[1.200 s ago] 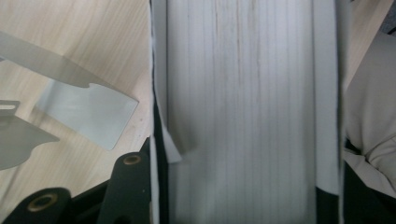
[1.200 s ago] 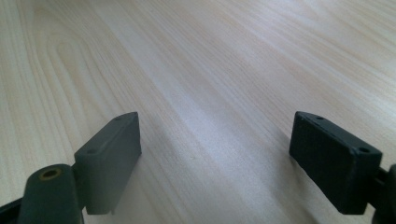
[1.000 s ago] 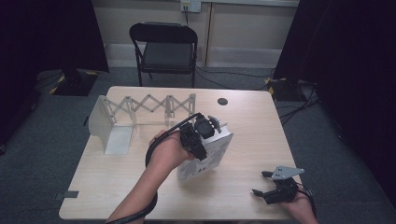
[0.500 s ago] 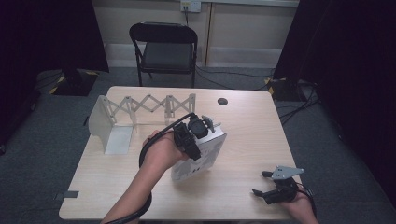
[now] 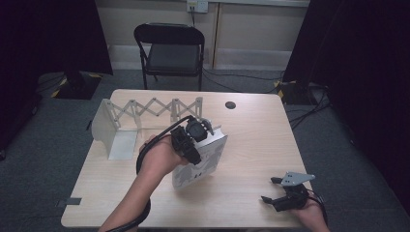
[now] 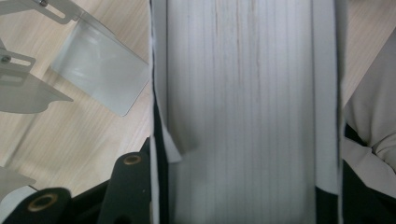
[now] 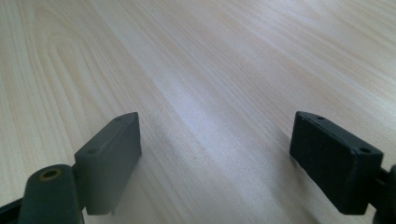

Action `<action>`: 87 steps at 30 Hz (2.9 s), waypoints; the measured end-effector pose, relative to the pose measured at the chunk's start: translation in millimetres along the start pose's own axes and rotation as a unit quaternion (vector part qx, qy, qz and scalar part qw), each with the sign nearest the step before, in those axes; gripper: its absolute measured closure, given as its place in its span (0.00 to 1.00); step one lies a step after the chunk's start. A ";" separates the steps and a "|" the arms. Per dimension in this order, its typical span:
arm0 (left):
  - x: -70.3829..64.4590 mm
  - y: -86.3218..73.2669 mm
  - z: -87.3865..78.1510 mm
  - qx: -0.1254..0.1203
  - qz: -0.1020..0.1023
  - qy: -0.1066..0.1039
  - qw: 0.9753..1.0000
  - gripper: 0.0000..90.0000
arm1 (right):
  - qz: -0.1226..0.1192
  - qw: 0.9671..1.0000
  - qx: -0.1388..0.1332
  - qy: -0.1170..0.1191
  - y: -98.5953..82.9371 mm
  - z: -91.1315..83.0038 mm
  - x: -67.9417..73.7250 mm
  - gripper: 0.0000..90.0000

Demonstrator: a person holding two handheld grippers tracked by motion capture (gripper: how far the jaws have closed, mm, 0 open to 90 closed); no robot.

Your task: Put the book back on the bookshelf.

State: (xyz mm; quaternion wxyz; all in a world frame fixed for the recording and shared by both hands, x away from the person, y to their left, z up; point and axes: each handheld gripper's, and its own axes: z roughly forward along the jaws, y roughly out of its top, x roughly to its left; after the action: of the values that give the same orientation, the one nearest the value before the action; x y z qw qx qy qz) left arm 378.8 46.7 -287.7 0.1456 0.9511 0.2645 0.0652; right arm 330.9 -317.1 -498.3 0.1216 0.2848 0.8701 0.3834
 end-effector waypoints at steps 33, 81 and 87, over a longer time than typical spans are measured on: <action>32.3 -32.5 -6.9 0.008 -0.059 0.008 0.998 0.59 | 0.001 1.000 0.000 0.000 0.0 -0.1 0.1 0.18; 71.6 -29.1 2.0 -0.002 -0.162 0.028 0.986 0.59 | 0.001 1.000 -0.001 0.000 0.0 0.0 0.0 0.18; 76.1 -24.5 3.0 -0.004 -0.174 0.027 0.984 0.59 | 0.001 1.000 0.001 0.000 0.1 -0.1 0.0 0.18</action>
State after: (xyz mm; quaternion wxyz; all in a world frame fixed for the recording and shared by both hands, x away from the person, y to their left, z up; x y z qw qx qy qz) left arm 432.3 105.7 -294.5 0.1513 0.8879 0.4296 0.0653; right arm 330.9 -317.1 -498.1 0.1211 0.2860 0.8700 0.3830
